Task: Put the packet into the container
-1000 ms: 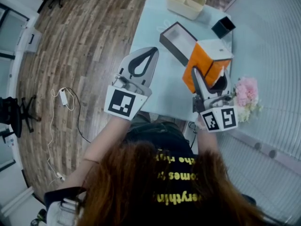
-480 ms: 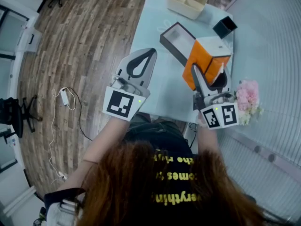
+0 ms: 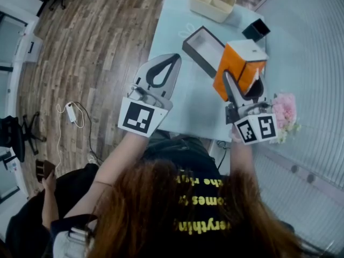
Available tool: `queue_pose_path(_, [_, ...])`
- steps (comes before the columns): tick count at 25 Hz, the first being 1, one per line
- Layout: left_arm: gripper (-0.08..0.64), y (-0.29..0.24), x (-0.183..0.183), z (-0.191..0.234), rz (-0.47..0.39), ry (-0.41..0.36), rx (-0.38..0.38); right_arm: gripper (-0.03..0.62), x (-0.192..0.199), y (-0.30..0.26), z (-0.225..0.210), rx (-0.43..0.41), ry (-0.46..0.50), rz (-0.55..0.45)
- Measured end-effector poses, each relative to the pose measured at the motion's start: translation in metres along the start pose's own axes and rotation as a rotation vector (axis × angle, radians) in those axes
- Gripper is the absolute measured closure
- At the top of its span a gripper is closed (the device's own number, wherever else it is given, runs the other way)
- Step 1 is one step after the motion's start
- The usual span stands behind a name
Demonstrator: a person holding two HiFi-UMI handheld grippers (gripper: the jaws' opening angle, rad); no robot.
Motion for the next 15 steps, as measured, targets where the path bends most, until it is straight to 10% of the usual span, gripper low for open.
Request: queue_pose_path(15, [0.561,0.016,0.001,0.026,-0.006,0.022,-0.017,0.219,0.038,-0.052,-0.01,-0.087,0.024,0.176])
Point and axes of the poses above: the fingertips, and each gripper's own axes: y backward along the fingers, z to its left, x out of its underside, the point moved 5 cm from there along y, backward along the fingers, and after that the axes turned 13 degrees about -z, right-handed, at the moved point
